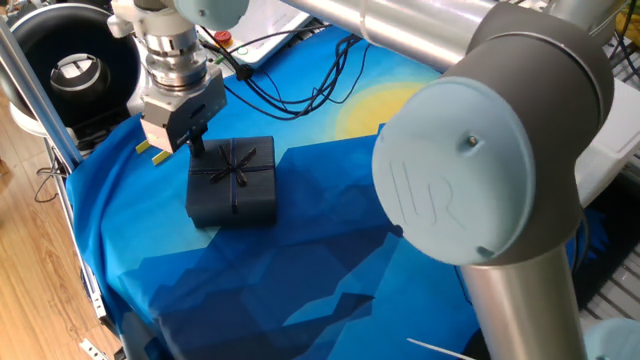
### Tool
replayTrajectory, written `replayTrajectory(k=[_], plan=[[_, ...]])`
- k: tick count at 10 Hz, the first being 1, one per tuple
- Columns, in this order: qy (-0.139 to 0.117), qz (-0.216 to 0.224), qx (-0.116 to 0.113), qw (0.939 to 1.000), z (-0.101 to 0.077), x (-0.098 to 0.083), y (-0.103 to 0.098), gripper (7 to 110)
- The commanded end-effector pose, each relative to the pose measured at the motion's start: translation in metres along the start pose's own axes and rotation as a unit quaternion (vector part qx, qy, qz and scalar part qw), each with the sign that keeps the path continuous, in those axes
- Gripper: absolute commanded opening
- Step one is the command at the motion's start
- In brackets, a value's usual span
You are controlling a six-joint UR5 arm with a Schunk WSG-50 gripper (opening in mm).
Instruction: Slide the outer casing onto the gift box
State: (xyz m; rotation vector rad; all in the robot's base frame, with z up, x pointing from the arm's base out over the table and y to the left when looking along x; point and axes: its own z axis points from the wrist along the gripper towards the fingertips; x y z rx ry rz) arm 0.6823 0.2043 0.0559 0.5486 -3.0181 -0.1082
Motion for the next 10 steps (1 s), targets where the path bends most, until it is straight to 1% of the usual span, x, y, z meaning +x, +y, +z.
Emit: replayTrajectory(k=[1,2,3,4,5,6,7,9,10], plan=[[0.005,0.005,-0.002,1.0000,-0.004,-0.001,0.003,7],[0.010,0.004,-0.005,0.9999,-0.007,0.001,0.003,7],[0.014,0.000,-0.016,0.9998,-0.022,0.005,0.009,7],[0.019,0.000,-0.028,0.9994,-0.044,0.010,0.018,7],[0.017,0.001,-0.034,0.9993,-0.060,0.013,0.023,7],[0.013,0.002,-0.050,0.9987,-0.071,0.014,0.031,7],[0.002,0.005,-0.047,0.9989,-0.078,0.011,0.031,7],[-0.034,0.008,-0.008,0.9994,-0.088,0.003,0.017,7],[-0.048,0.008,0.012,0.9987,-0.090,0.003,0.010,7]])
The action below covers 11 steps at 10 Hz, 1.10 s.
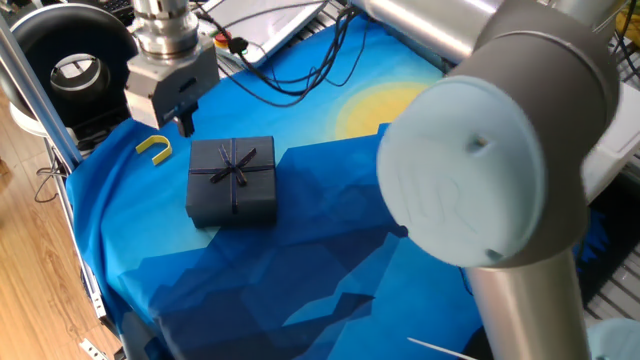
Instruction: Slide the outer casing onto the gift box
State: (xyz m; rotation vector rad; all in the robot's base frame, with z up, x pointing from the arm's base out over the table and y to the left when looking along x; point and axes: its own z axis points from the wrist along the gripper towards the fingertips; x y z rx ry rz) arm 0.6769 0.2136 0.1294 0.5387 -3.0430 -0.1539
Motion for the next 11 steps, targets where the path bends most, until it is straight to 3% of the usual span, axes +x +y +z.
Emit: replayTrajectory(k=[1,3,4,6,8,9,11], plan=[[-0.027,0.000,0.027,0.9993,-0.013,0.006,-0.008,7],[0.058,-0.005,0.048,0.9972,-0.018,0.063,-0.016,7],[0.070,-0.003,0.063,0.9956,-0.025,0.075,-0.024,7],[0.036,-0.009,0.067,0.9971,-0.023,0.075,-0.037,7],[-0.006,-0.014,0.055,0.9984,-0.023,0.075,-0.042,7],[-0.017,-0.002,0.051,0.9985,-0.024,0.078,-0.043,7],[-0.024,0.021,0.066,0.9973,-0.034,0.092,-0.069,7]])
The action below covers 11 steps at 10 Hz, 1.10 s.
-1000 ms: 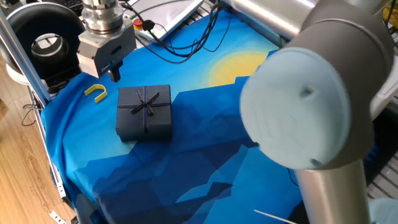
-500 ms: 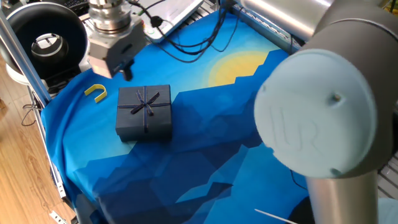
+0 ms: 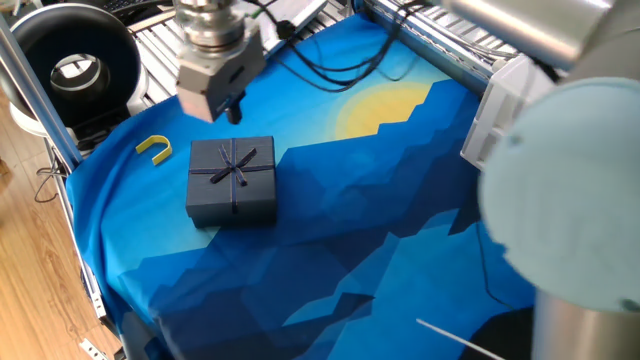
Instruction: Slide the outer casing onto the gift box
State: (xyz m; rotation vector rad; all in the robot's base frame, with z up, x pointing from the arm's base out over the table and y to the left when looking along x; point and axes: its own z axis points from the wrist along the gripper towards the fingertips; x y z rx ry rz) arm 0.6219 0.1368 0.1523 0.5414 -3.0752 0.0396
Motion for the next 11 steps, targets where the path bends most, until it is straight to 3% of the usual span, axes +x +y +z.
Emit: replayTrajectory(k=[1,2,3,4,6,7,8,11], plan=[[-0.030,0.031,-0.007,0.9990,-0.007,0.017,-0.032,7],[-0.043,0.028,0.002,0.9987,-0.006,0.020,-0.051,7],[-0.071,0.025,-0.007,0.9971,-0.005,0.014,-0.058,7],[-0.072,0.014,-0.016,0.9972,-0.004,0.021,-0.065,7],[-0.071,-0.023,0.025,0.9969,-0.005,0.027,-0.103,7],[-0.052,-0.038,0.035,0.9973,-0.003,0.036,-0.109,7],[-0.050,-0.027,0.033,0.9978,0.000,0.035,-0.109,7],[-0.038,0.001,0.011,0.9992,0.008,0.024,-0.100,7]])
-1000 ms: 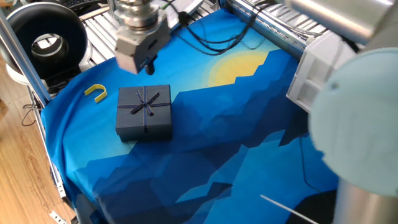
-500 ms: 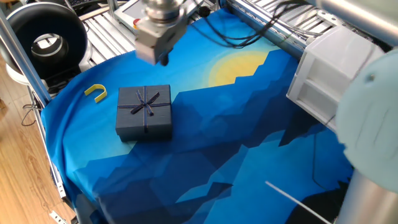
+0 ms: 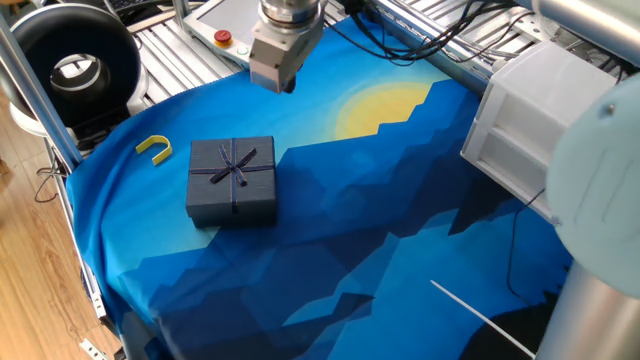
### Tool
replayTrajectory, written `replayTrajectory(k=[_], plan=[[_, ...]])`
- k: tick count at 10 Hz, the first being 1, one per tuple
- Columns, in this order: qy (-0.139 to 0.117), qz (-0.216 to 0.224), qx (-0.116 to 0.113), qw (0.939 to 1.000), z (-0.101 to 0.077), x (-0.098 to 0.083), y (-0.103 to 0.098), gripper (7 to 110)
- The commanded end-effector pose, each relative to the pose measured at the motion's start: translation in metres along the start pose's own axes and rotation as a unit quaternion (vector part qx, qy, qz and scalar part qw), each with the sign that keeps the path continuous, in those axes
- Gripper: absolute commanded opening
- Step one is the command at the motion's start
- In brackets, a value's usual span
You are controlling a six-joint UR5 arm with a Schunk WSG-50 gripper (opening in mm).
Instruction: Slide the outer casing onto the gift box
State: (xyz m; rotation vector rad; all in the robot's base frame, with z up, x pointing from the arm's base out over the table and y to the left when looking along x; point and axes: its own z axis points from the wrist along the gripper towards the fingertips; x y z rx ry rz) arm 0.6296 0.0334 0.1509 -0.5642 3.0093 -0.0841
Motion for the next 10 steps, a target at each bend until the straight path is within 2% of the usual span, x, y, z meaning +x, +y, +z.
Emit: replayTrajectory(k=[1,2,3,4,5,7,10], plan=[[0.008,0.022,-0.012,0.9997,0.006,-0.008,0.000,7],[-0.006,0.081,-0.021,0.9965,0.006,-0.019,0.005,7],[-0.027,0.129,-0.062,0.9893,0.003,-0.034,0.024,7],[-0.040,0.182,-0.100,0.9773,-0.001,-0.047,0.040,7],[-0.031,0.207,-0.109,0.9717,-0.003,-0.045,0.045,7],[-0.024,0.208,-0.084,0.9741,0.000,-0.040,0.034,7],[-0.025,0.204,-0.085,0.9750,0.004,-0.043,0.034,7]])
